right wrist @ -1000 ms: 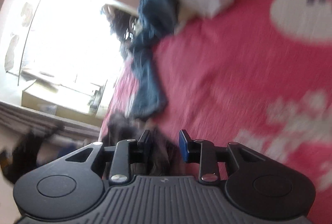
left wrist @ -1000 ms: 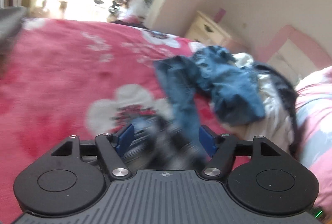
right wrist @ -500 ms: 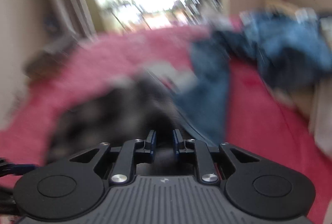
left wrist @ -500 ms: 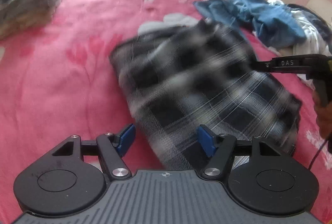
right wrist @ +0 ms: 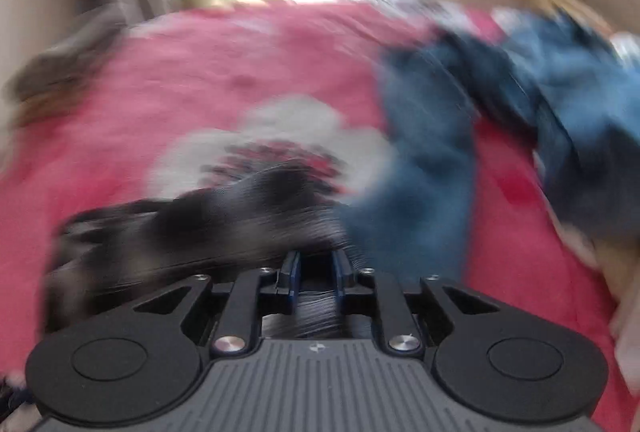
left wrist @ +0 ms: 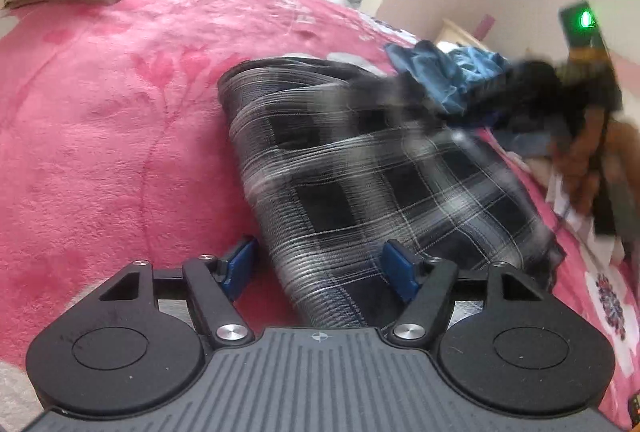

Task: Fold clothes

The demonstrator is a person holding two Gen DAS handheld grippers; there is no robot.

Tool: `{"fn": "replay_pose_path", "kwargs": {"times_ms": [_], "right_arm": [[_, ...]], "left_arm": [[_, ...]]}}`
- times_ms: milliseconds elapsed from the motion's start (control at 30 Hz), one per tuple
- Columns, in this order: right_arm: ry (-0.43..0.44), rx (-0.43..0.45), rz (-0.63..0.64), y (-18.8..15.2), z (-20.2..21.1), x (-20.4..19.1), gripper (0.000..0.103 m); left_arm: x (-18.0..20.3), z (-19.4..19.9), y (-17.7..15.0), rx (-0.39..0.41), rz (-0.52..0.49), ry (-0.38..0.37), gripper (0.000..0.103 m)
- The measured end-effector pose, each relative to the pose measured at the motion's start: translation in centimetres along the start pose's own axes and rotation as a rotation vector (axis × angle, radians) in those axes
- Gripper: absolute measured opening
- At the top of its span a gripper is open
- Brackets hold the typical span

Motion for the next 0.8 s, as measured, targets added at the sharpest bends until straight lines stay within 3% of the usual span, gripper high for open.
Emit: {"fn": "replay_pose_path", "kwargs": {"times_ms": [67,133,300,500,633,667,700,733,800], "right_arm": [[0.034,0.063,0.046,1.2,2.2,-1.0,0.02],[0.099,0.1,0.187,2.0,4.0,-4.0,0.022],[0.342,-0.017,0.603,1.6,3.8,-13.8,0.028],[0.351,-0.213,0.982,-0.9,-1.6,-21.3,0.029],[0.342,-0.323,1.083,-1.9,-3.6,-22.8,0.028],[0.349,-0.337,1.086,-1.8,-3.5,-23.0,0.023],[0.357,-0.351,1.089,-1.7,-3.5,-23.3,0.01],[0.36,-0.346,1.093,-1.6,-3.2,-23.3,0.005],[0.358,-0.312,1.103,-1.2,-2.2,-23.3,0.004]], "left_arm": [[-0.1,0.0,0.0,0.007,-0.017,-0.017,0.069],[-0.1,-0.3,0.0,0.018,-0.031,-0.03,0.069],[0.2,-0.6,-0.5,0.042,-0.084,-0.041,0.071],[0.1,-0.5,-1.1,0.057,-0.128,-0.075,0.071],[0.2,-0.6,-1.2,0.064,-0.151,-0.08,0.071],[0.3,-0.6,-1.2,0.064,-0.156,-0.081,0.071],[0.3,-0.7,-1.2,0.065,-0.161,-0.083,0.071],[0.4,-0.7,-1.2,0.066,-0.165,-0.084,0.071],[0.4,-0.7,-1.2,0.066,-0.166,-0.085,0.071]]}}
Point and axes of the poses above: each gripper's, at about its wrist camera, not at the fingertips, and z roughly against the way its jaws point, x to its right, y to its top, the point moved 3 cm from there along -z, roughly the way its jaws point, and after that the axes turned 4 degrees about -z, right-handed, at the moved point
